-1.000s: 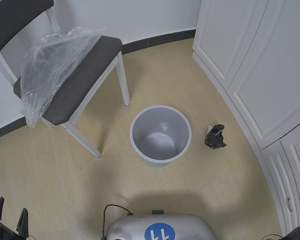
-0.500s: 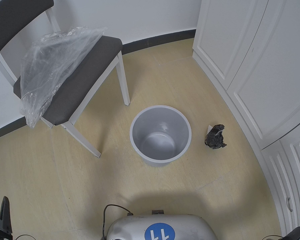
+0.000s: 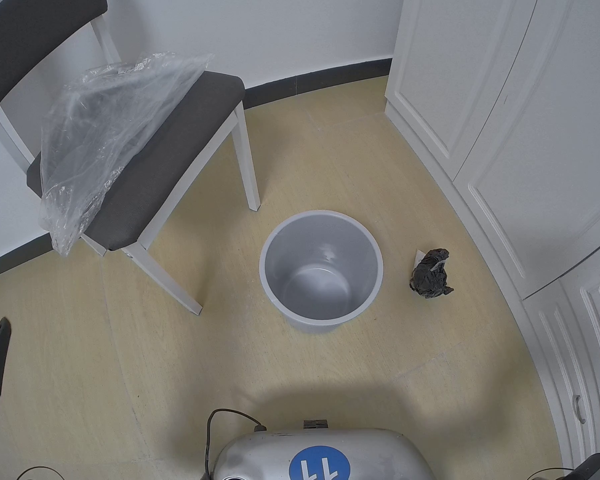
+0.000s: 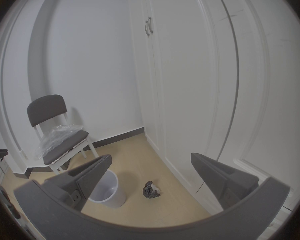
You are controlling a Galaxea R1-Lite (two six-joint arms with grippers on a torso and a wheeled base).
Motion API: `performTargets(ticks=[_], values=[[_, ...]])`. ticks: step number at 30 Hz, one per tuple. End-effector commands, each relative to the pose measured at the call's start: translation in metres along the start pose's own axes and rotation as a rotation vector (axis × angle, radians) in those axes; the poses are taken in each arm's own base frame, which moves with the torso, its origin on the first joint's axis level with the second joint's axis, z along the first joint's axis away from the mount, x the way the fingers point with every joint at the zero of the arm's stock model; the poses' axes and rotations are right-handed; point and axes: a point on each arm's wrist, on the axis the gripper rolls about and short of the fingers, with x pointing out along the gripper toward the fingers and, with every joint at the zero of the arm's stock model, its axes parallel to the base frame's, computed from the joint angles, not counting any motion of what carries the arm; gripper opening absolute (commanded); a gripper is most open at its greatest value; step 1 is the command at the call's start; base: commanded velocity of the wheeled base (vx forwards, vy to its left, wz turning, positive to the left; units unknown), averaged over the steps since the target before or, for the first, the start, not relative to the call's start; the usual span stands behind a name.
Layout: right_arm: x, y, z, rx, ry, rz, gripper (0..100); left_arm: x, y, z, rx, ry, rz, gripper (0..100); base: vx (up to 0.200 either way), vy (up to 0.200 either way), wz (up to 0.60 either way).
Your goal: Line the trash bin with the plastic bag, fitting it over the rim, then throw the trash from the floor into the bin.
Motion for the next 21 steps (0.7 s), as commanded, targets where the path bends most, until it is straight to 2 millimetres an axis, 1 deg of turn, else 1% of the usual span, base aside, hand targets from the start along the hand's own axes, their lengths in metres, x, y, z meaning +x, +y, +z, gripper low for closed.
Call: performTargets(ticks=[1, 2, 4, 5, 7, 8, 9, 12, 17, 20, 21], values=[[0.048, 0.010, -0.013, 0.022, 0.134, -0.017, 100, 0.077, 0.013, 0.005, 0.178, 0.255, 0.064, 100, 0.000, 0.000, 0.00], [0.050, 0.012, -0.022, 0.019, 0.166, -0.008, 100, 0.081, 0.013, 0.005, 0.192, 0.271, 0.062, 100, 0.000, 0.000, 0.00], [0.050, 0.012, -0.025, 0.014, 0.177, -0.017, 100, 0.094, 0.015, 0.007, 0.228, 0.299, 0.058, 100, 0.000, 0.000, 0.00], [0.050, 0.012, -0.025, 0.014, 0.177, -0.019, 100, 0.096, 0.016, 0.007, 0.235, 0.306, 0.062, 100, 0.000, 0.000, 0.00], [0.050, 0.012, -0.022, 0.013, 0.168, -0.018, 100, 0.109, 0.018, 0.008, 0.291, 0.339, 0.082, 100, 0.000, 0.000, 0.00], [0.050, 0.012, -0.022, 0.013, 0.168, -0.018, 100, 0.112, 0.019, 0.007, 0.302, 0.350, 0.086, 100, 0.000, 0.000, 0.00], [0.050, 0.012, -0.022, 0.009, 0.166, -0.015, 100, 0.121, 0.021, 0.006, 0.334, 0.378, 0.096, 100, 0.000, 0.000, 0.00], [0.050, 0.012, -0.022, 0.010, 0.163, -0.014, 100, 0.136, 0.023, 0.003, 0.376, 0.418, 0.101, 100, 0.000, 0.000, 0.00], [0.051, 0.012, -0.022, 0.015, 0.168, -0.013, 100, 0.159, 0.027, -0.001, 0.397, 0.436, 0.115, 100, 0.000, 0.000, 0.00], [0.049, 0.012, -0.021, 0.015, 0.159, -0.012, 100, 0.169, 0.029, -0.006, 0.400, 0.441, 0.138, 100, 0.000, 0.000, 0.00], [0.049, 0.012, -0.020, 0.016, 0.155, -0.012, 100, 0.175, 0.030, -0.011, 0.402, 0.452, 0.151, 100, 0.000, 0.000, 0.00]])
